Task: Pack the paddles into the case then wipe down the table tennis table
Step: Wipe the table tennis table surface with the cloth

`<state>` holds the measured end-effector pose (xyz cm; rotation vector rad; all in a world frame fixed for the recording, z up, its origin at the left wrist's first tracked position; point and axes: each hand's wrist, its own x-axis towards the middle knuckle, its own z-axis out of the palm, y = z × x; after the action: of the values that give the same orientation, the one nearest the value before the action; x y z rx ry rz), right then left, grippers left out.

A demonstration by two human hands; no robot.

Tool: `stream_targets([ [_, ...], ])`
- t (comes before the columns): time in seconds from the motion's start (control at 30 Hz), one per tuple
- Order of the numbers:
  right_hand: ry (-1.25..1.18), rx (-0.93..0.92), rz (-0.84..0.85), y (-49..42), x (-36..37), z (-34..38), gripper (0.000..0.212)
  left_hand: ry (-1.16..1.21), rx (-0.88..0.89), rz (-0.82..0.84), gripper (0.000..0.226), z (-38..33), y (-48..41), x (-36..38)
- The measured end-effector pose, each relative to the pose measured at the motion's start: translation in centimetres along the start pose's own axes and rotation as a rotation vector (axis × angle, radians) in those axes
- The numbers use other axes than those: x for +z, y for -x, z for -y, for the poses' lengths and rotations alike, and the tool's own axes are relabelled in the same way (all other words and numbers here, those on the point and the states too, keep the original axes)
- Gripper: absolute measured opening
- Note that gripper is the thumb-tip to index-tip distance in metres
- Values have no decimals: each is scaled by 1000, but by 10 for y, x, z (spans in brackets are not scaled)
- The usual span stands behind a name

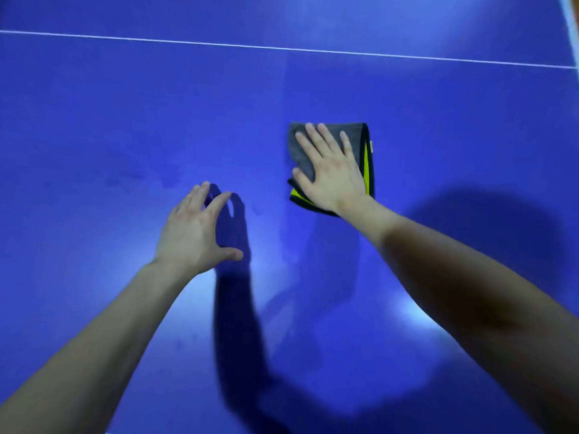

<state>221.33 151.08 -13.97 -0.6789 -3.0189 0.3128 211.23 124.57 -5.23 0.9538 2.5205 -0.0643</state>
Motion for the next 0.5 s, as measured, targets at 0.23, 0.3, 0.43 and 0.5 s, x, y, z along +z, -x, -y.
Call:
stream_targets([
  [0.23,0,56,-33,85,7,64,83,-116,-13,129,156,30,42,22],
  [0.3,-55,-61,17,171,12,112,86,-91,-26,144,156,29,41,21],
  [0.43,-69,-298,176,271,19,162,89,-152,-15,160,159,29,36,21],
  [0.5,-97,-314,122,270,18,134,85,-178,-3,145,160,32,34,23],
])
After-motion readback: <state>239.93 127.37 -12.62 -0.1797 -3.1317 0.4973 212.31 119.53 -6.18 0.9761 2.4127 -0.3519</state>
